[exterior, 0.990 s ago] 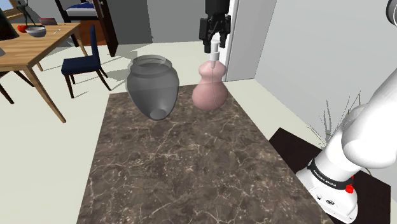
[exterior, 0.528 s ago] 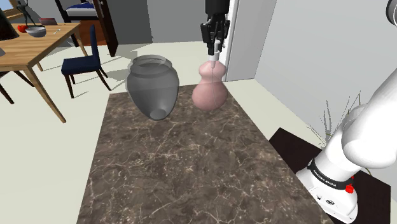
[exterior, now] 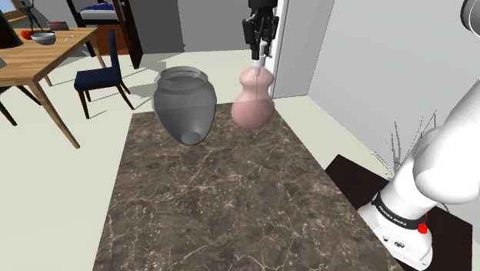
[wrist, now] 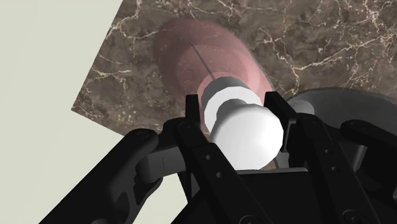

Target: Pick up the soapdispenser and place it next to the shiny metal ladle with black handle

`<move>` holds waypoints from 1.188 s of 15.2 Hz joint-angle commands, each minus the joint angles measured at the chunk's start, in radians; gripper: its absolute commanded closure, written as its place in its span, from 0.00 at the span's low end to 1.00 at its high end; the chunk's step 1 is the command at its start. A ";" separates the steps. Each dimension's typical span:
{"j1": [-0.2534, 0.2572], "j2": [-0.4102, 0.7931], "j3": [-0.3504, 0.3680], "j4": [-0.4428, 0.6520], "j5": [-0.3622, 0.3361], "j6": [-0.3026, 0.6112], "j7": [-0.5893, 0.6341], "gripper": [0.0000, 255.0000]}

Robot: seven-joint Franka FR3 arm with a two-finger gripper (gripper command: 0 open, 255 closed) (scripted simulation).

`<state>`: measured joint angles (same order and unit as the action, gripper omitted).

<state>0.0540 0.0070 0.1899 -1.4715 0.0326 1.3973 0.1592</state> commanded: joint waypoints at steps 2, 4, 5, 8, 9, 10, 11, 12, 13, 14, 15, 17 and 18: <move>0.001 0.015 0.001 0.064 -0.003 -0.048 0.004 1.00; 0.003 0.030 0.002 0.111 -0.005 -0.081 0.007 1.00; 0.003 0.038 0.003 0.136 -0.006 -0.097 0.008 1.00; 0.007 0.066 0.005 0.215 -0.011 -0.149 0.013 1.00; 0.008 0.076 0.006 0.243 -0.013 -0.167 0.015 1.00; 0.009 0.088 0.007 0.273 -0.015 -0.186 0.017 1.00; 0.011 0.100 0.008 0.304 -0.018 -0.205 0.019 1.00; 0.013 0.112 0.009 0.337 -0.020 -0.225 0.022 1.00; 0.015 0.126 0.010 0.371 -0.023 -0.245 0.024 1.00; 0.018 0.142 0.012 0.407 -0.026 -0.267 0.026 1.00; 0.021 0.158 0.013 0.446 -0.030 -0.290 0.029 1.00; 0.029 0.132 0.019 0.423 -0.023 -0.292 0.046 1.00; 0.034 0.094 0.025 0.372 -0.014 -0.277 0.061 1.00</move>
<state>0.0822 0.1304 0.2090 -1.0645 0.0112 1.1120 0.2060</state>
